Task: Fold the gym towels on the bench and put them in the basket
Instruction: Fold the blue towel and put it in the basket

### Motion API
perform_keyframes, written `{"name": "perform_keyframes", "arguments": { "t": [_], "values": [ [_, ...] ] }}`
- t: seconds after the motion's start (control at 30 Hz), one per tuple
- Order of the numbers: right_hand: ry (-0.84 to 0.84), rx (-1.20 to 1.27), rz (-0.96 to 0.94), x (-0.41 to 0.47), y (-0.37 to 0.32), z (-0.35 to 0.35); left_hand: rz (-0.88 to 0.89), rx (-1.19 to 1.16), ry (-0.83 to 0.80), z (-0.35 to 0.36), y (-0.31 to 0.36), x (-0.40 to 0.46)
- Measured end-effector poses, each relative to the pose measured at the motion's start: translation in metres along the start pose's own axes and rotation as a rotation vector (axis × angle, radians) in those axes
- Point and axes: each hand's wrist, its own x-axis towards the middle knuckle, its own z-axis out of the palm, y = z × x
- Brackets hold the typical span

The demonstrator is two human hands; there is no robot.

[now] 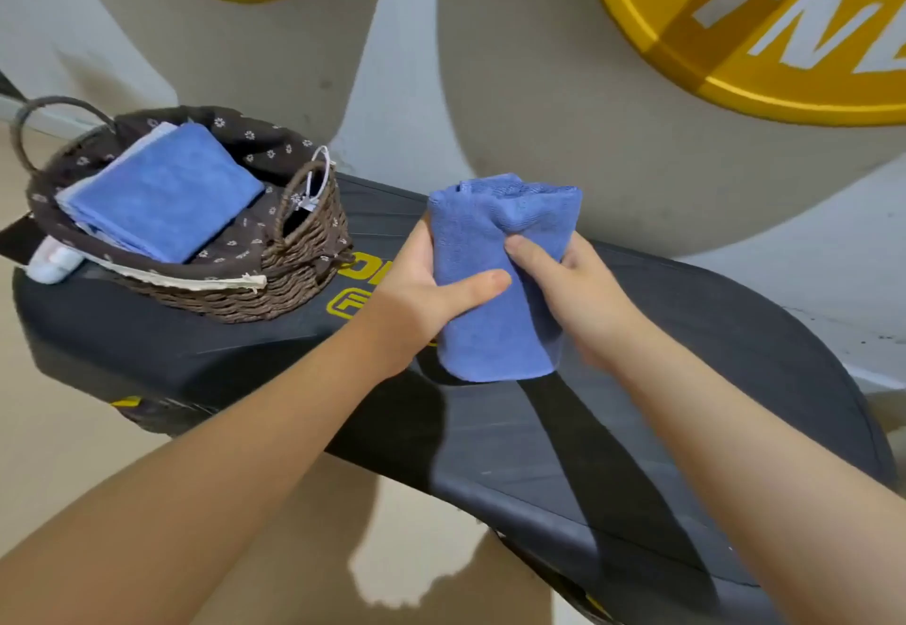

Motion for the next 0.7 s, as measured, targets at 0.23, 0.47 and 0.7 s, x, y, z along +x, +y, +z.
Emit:
{"name": "perform_keyframes", "arguments": {
  "t": [0.23, 0.47, 0.7],
  "values": [
    [-0.026, -0.167, -0.054, 0.042, -0.035, 0.079, -0.076, 0.316, 0.173, -0.096, 0.041, -0.007],
    [-0.478, -0.557, -0.157, 0.104, -0.092, 0.144, -0.182, 0.297, 0.060, -0.180, 0.081, -0.019],
    [-0.260, -0.517, -0.136, 0.155, -0.099, 0.183, -0.302, 0.225, 0.169, -0.248, 0.083, -0.023]
  ]
}}
